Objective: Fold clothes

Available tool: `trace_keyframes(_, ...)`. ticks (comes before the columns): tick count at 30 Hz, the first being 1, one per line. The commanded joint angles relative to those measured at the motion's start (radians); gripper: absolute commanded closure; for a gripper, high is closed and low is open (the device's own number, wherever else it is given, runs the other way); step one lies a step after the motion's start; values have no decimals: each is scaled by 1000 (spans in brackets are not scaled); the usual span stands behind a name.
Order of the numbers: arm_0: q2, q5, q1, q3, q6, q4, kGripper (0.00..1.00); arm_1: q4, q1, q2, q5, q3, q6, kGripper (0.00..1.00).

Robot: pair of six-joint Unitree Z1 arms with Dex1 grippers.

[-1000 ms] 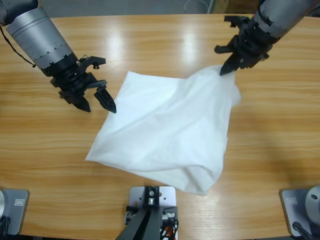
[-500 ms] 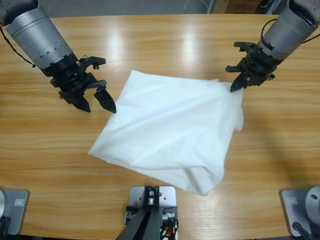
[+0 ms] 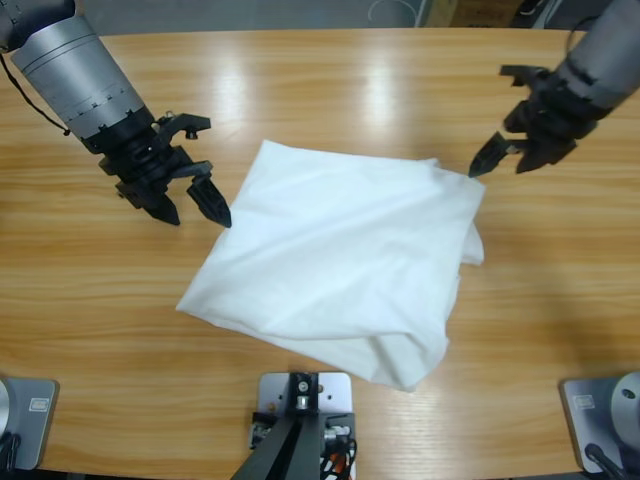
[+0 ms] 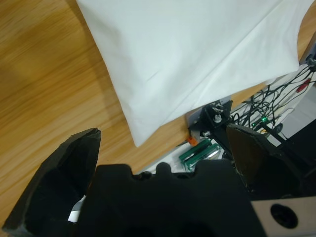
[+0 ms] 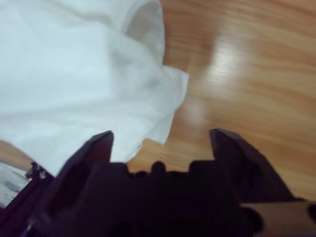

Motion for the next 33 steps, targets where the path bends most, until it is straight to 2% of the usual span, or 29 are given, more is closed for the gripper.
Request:
trace_keyframes(1, -3, 14, -22, 8, 8, 17, 0, -100, 287, -296, 7, 285, 256, 0)
trace_keyframes(4, -27, 23, -27, 27, 8, 17, 0, -162, 455, -343, 7, 370, 376, 9)
trace_keyframes(7, -58, 36, -27, 51, 9, 17, 0, -201, 572, -382, -18, 414, 438, 13)
trace_keyframes(11, -88, 45, -27, 77, 13, 17, 0, -232, 702, -390, -109, 445, 450, 9)
trace_keyframes(17, -124, 53, -27, 102, 14, 17, 0, -290, 843, -296, -181, 448, 449, 0)
trace_keyframes(23, -154, 65, -27, 130, 14, 17, 0, -347, 921, -173, -217, 447, 448, 2)
trace_keyframes(33, -159, 68, -27, 134, 13, 23, 0, -385, 925, -74, -235, 445, 443, 18)
